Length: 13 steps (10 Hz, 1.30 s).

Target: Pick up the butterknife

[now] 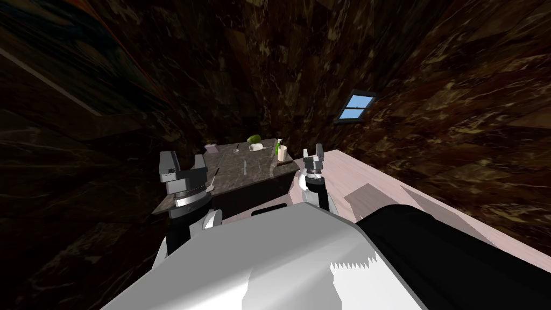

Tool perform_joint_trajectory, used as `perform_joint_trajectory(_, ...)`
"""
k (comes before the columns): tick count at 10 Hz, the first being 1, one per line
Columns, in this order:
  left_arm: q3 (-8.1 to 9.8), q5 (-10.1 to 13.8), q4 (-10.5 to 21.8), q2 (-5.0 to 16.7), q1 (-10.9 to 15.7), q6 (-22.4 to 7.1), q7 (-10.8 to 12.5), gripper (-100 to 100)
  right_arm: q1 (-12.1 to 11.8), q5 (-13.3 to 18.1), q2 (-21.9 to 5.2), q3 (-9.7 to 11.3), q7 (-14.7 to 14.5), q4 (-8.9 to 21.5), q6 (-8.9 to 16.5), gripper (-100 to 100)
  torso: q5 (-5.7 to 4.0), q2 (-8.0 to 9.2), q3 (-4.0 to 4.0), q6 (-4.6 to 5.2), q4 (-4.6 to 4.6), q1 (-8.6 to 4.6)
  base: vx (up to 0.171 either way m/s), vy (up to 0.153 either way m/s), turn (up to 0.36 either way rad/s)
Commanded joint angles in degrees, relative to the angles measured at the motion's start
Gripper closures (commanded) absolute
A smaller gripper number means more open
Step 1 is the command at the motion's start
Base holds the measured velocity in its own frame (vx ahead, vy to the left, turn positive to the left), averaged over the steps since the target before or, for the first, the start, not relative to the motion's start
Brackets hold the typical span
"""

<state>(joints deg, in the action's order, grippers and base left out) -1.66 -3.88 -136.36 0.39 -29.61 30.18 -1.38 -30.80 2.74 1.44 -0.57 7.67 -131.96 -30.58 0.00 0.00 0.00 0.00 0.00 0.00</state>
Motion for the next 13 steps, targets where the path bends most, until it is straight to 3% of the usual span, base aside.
perform_joint_trajectory(1, 0.07, -0.06, 0.33, 2.09, 0.1, -0.9, 0.02, -100, 0.0, 0.0, 0.0, 0.0, 0.0, 0.0, 0.0, 0, 0.0, 0.0, 0.0, 0.0, 0.0, 0.0, -0.008, -0.014, -0.052)
perform_joint_trajectory(4, 0.43, -0.38, 1.51, 6.77, 0.58, -4.31, 0.17, -100, 0.01, 0.0, 0.0, 0.01, 0.0, 0.0, 0.0, 0, -0.03, 0.1, 0.06, 0.01, 0.02, -0.15, -0.028, -0.044, -0.113)
perform_joint_trajectory(8, 1.27, -1.25, 3.93, 13.32, 1.56, -10.93, 0.71, -100, 0.01, 0.0, 0.01, 0.01, 0.0, 0.0, 0.0, 0, -0.09, 0.23, 0.13, 0.02, 0.05, -0.39, -0.059, -0.096, -0.175)
perform_joint_trajectory(9, 1.27, -1.25, 3.93, 13.5, 1.56, -11.64, 0.71, -100, 0.01, 0.0, 0.01, 0.01, 0.0, 0.0, 0.0, 0, -0.09, 0.26, 0.15, 0.02, 0.06, -0.41, -0.057, -0.07, -0.057)
perform_joint_trajectory(12, 2.07, -2.14, 6.09, 18.61, 2.45, -17.66, 1.3, -100, 0.01, 0.0, 0.01, 0.01, 0.0, 0.0, 0.0, 0, -0.08, 0.2, 0.11, 0.02, 0.04, -0.33, -0.051, -0.101, -0.212)
perform_joint_trajectory(13, 2.07, -2.14, 6.09, 18.61, 2.45, -18.49, 1.3, -100, 0.01, 0.0, 0.01, 0.01, 0.0, 0.0, 0.0, 0, -0.1, 0.27, 0.15, 0.02, 0.06, -0.45, -0.048, -0.089, -0.049)
